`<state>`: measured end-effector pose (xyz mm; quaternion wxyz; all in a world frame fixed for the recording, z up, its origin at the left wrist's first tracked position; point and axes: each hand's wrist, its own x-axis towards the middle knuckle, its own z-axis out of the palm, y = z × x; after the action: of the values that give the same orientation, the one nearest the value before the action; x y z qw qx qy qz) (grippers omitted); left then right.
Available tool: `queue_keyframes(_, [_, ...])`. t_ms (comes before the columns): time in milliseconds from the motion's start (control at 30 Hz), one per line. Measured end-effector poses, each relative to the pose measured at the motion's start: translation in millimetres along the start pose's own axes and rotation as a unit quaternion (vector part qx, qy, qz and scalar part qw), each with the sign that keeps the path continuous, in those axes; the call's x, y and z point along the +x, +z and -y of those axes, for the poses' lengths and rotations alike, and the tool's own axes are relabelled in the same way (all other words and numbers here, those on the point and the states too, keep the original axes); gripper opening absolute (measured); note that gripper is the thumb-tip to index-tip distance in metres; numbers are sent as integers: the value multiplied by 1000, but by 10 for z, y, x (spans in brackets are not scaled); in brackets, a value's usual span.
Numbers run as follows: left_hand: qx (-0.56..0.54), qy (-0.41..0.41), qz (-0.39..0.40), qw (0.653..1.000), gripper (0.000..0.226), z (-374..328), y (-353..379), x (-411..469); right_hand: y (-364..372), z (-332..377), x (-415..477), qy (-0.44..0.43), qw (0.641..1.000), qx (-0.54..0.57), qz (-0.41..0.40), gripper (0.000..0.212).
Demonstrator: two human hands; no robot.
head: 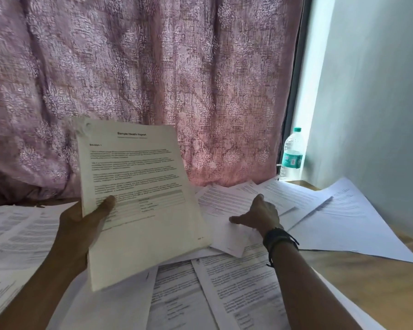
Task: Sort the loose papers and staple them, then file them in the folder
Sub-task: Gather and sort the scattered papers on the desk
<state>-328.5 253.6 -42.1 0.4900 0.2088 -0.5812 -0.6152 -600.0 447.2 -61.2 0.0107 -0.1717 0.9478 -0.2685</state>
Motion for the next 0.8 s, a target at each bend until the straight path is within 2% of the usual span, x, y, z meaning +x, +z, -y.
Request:
queue_keyframes(100, [-5,-10,12,1000,15,-2,13,-24,-9,-14,6,-6,1000,5,10,89])
queue_keyframes(233, [-12,-21,16,1000,16,2,-2,-16,-34,-85,74,17,997,77,15,77])
queue_keyframes(367, [-8,-30,15,999,14,22,-28,10,31,-120,99,-2,981,195,-6,29])
queue_keyframes(400, [-6,-33,15,999,14,19,-36,12,34,-105,92,-21,975,219,-19,24])
queue_keyframes(500, [-4,-45,18,999,12,14,-68,36,-57,0,45,-87,946,308,-55,35])
queue_keyframes(600, [-10,-47,11,999,11,-17,-104,46,-202,93,27,-134,919,362,-80,32])
queue_keyframes(800, [-19,-66,8,998,20,-41,-188,110,-421,112,-179,-161,865,474,-39,24])
